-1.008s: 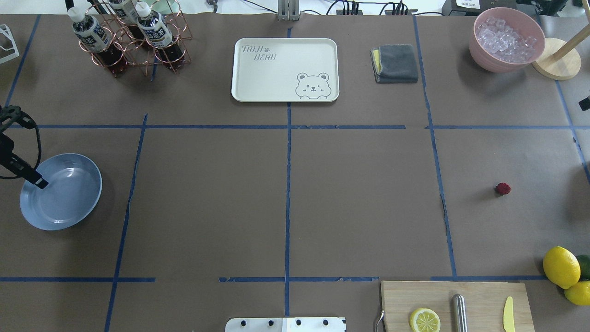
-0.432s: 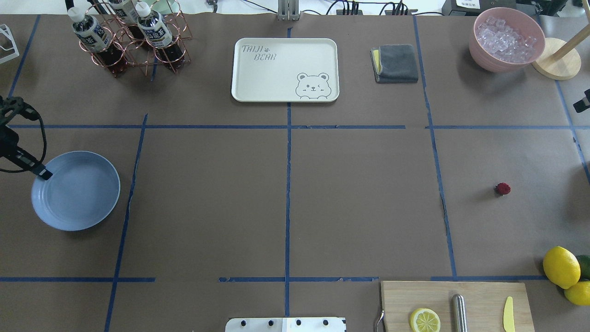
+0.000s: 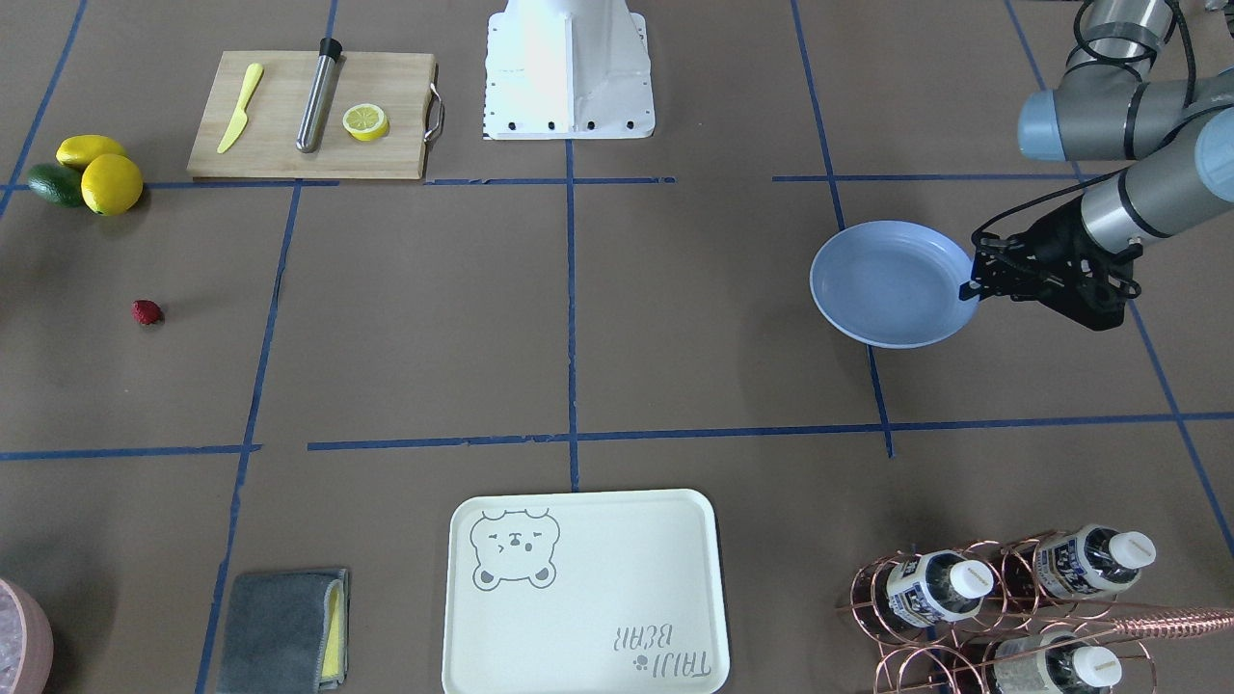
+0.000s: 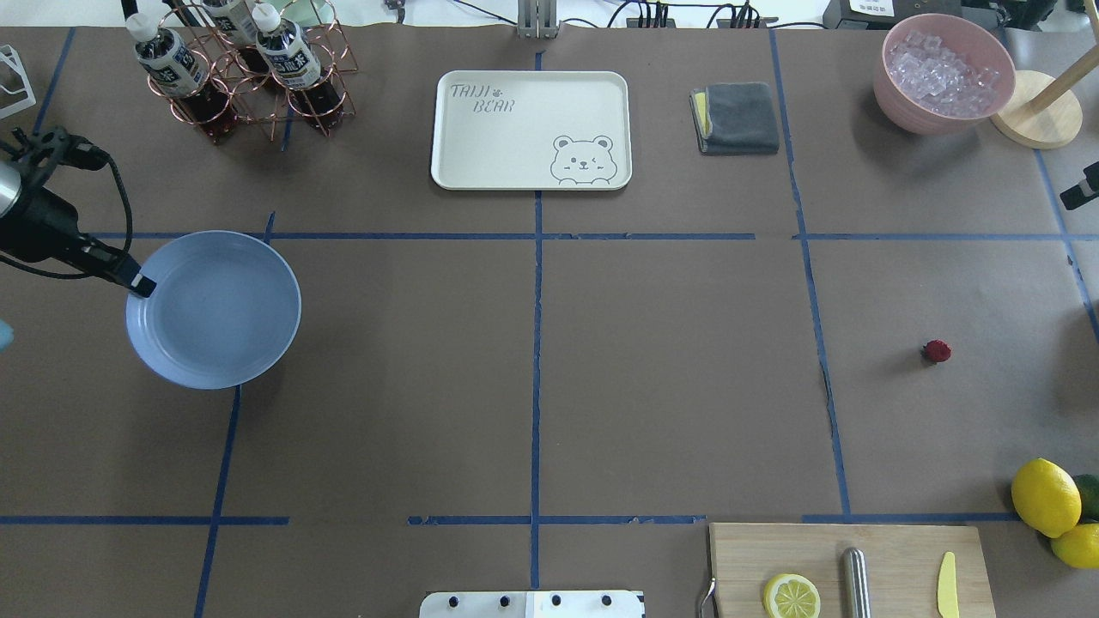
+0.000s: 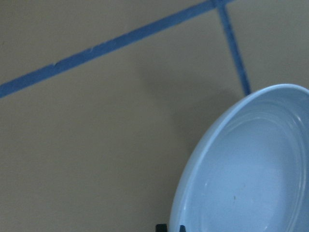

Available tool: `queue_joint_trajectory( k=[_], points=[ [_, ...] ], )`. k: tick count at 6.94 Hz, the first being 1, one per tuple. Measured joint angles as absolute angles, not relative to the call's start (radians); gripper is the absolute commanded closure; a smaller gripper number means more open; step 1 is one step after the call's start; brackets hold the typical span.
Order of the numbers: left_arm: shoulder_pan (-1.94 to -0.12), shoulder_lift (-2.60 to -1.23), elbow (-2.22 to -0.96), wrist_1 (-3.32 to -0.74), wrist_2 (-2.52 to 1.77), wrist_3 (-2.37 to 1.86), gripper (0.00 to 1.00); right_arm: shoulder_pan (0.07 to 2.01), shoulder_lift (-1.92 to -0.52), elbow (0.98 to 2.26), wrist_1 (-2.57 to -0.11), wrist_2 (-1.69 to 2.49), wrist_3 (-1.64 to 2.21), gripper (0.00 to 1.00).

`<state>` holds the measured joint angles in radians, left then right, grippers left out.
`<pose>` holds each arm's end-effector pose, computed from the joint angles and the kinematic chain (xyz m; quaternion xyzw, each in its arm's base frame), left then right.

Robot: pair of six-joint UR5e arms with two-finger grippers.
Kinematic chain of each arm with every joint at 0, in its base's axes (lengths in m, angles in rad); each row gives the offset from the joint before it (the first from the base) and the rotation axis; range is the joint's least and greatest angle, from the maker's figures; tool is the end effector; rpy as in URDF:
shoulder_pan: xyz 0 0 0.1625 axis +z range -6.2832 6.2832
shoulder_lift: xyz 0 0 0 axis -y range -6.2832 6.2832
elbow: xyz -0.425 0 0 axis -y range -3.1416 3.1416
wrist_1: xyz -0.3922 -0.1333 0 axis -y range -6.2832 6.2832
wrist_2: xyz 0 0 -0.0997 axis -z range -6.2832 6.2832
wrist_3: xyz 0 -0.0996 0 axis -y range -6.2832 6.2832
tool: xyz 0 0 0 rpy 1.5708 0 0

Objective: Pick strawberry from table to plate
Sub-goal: 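Drag the light blue plate with the left gripper toward the table center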

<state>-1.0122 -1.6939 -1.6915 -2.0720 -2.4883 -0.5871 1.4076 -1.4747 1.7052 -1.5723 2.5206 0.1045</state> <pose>0.2440 -0.4927 0.4665 0.0507 0.5235 0.1492 0.8373 -0.0350 -0.5343 0.5297 0.0401 -0.4638 -0.0781 0.8816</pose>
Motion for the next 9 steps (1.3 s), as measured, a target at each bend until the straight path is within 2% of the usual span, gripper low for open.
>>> queue_joint_trajectory(
  k=[3,6,9],
  points=[
    [-0.811,-1.847,-1.673,-2.266,-2.418,-1.055,1.00,1.402,-1.476,1.727,-1.572,2.525,0.112,0.00],
    [-0.656,-2.010,-1.568,-2.281,-2.278,-1.194,1.00,1.386,-1.476,1.734,-1.571,2.526,0.146,0.00],
    [-0.594,-2.095,-1.479,-2.284,-2.201,-1.211,1.00,1.383,-1.477,1.749,-1.571,2.526,0.149,0.00]
  ],
)
